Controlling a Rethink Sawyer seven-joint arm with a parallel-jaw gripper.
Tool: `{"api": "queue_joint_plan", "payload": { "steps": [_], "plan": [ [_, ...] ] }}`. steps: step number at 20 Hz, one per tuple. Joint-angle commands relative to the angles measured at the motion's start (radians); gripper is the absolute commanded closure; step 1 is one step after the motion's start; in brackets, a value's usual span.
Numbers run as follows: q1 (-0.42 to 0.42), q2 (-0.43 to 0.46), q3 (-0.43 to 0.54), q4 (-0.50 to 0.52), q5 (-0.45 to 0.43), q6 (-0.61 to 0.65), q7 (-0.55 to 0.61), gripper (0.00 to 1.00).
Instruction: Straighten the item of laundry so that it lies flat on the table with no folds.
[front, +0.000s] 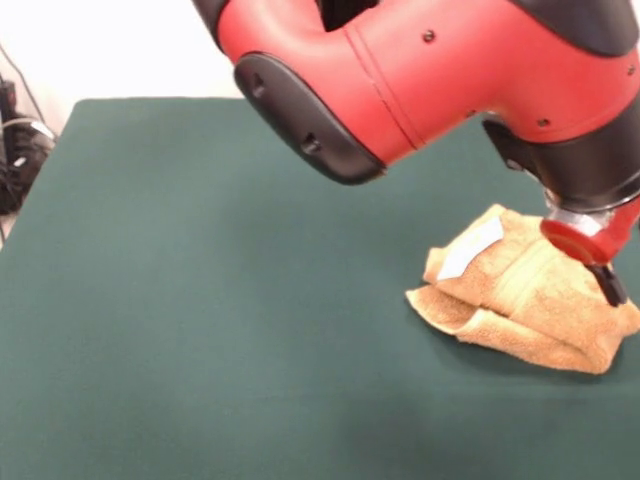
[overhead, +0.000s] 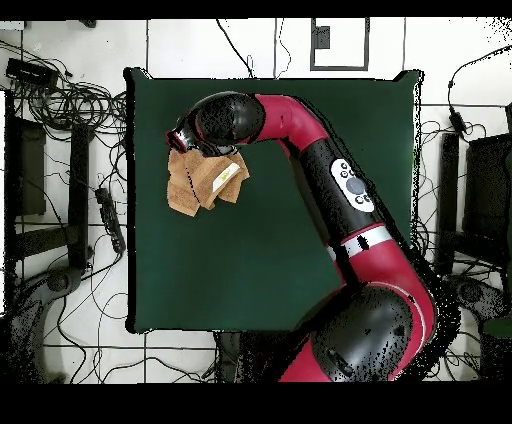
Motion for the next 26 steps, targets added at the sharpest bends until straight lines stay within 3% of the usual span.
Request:
{"api": "queue_joint_plan", "payload": {
  "steps": [1,12,26],
  "plan": [
    [0.006,0.031,0.005,0.105,0.007,0.123,-0.256,0.00],
    [0.015,-0.014,-0.042,0.118,-0.003,0.153,-0.208,0.00],
    [0.031,-0.005,-0.050,0.096,-0.004,0.160,-0.165,0.00]
  ]
}}
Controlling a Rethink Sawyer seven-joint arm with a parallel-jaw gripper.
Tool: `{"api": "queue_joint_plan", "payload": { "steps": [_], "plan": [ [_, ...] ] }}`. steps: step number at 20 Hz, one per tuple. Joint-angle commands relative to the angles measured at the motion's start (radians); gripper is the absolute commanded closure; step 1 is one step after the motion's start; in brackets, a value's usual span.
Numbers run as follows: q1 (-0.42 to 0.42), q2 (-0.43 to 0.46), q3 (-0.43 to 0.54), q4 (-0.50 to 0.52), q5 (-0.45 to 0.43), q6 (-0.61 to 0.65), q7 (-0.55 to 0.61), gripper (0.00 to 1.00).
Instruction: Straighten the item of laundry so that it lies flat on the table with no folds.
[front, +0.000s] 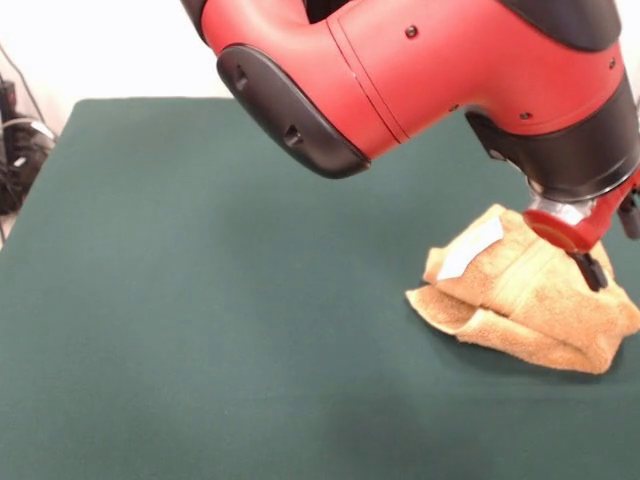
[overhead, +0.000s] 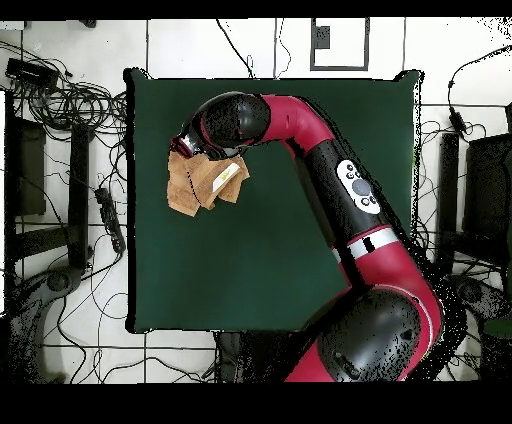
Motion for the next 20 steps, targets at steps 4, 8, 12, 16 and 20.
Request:
{"api": "queue_joint_plan", "payload": {
  "steps": [4,8,12,16,20],
  "plan": [
    [0.042,0.007,-0.050,0.082,0.001,0.111,-0.150,0.00],
    [0.042,0.007,-0.051,0.084,0.003,0.115,-0.149,0.00],
    [0.040,0.010,-0.051,0.081,0.004,0.119,-0.152,0.00],
    [0.037,0.009,-0.051,0.083,0.003,0.119,-0.156,0.00],
    [0.036,0.008,-0.051,0.085,0.002,0.116,-0.154,0.00]
  ]
}}
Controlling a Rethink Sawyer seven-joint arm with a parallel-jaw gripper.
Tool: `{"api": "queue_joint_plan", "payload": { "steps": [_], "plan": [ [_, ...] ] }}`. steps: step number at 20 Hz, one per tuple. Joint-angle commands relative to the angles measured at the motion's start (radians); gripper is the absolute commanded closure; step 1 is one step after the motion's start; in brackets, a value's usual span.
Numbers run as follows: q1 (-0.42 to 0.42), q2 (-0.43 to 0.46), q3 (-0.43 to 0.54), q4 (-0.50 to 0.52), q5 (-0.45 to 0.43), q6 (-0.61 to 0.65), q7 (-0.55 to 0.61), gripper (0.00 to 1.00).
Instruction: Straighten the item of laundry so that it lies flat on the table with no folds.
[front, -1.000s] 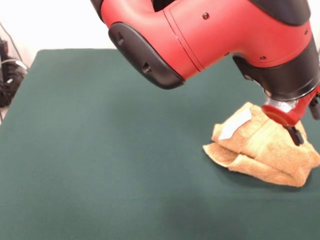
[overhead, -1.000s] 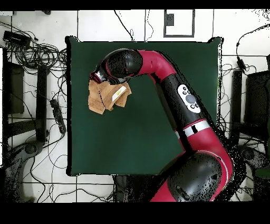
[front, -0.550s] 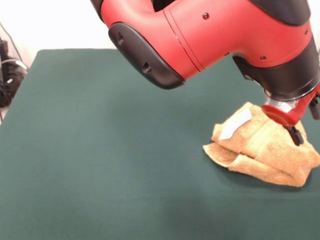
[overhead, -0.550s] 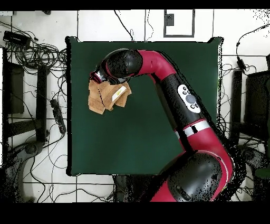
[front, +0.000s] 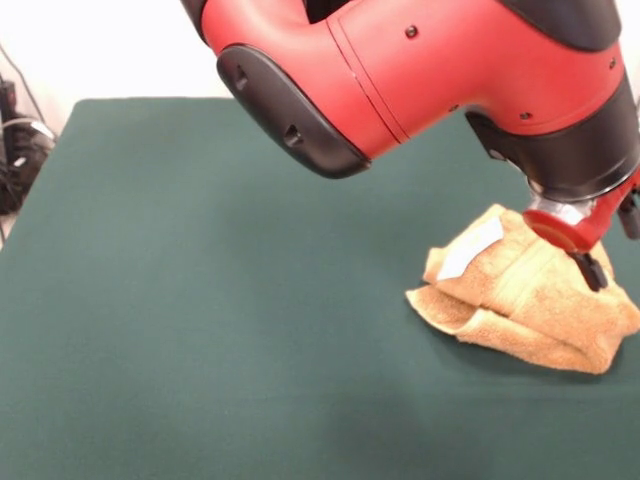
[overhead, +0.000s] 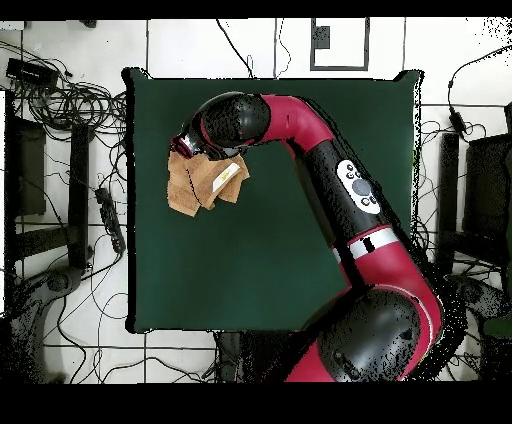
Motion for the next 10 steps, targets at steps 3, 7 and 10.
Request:
{"api": "queue_joint_plan", "payload": {
  "steps": [3,7,10],
  "plan": [
    [0.045,0.000,-0.065,0.081,0.001,0.132,-0.133,0.00],
    [0.098,-0.014,-0.150,0.036,0.003,0.294,-0.044,0.00],
    [0.115,-0.012,-0.161,-0.004,-0.012,0.353,-0.085,0.00]
  ]
}}
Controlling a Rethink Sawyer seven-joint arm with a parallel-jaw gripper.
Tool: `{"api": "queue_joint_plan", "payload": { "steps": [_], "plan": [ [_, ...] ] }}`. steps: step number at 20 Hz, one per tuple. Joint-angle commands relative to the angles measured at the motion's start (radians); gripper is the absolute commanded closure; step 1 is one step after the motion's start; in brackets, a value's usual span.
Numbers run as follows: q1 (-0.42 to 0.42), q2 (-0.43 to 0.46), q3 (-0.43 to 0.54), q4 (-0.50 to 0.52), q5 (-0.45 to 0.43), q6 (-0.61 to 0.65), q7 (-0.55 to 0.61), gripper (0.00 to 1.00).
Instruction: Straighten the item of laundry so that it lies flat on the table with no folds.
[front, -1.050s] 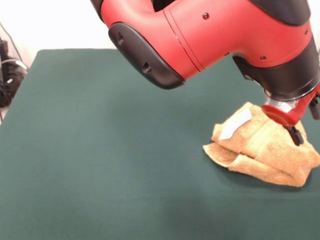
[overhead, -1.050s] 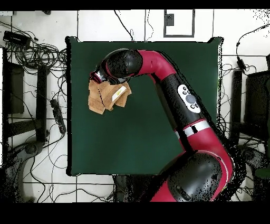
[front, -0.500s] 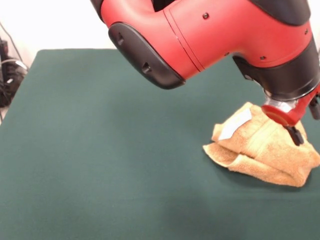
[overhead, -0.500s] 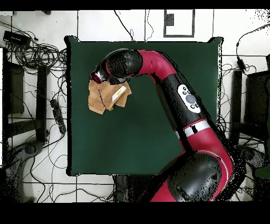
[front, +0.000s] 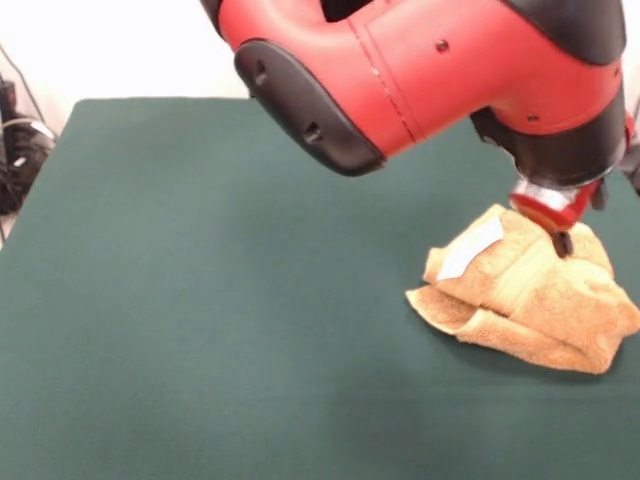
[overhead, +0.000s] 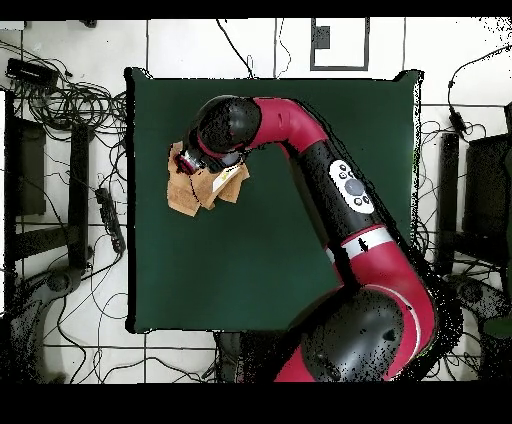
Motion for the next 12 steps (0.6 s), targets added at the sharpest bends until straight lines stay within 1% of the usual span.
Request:
{"api": "queue_joint_plan", "payload": {
  "steps": [1,4,10,12],
  "plan": [
    [0.076,0.000,-0.107,-0.014,-0.019,0.210,-0.087,0.00],
    [0.084,-0.020,-0.127,-0.024,-0.039,0.251,-0.093,0.00],
    [0.109,-0.033,-0.192,-0.064,-0.055,0.419,-0.039,0.00],
    [0.118,-0.035,-0.207,-0.079,-0.068,0.445,-0.033,0.00]
  ]
}}
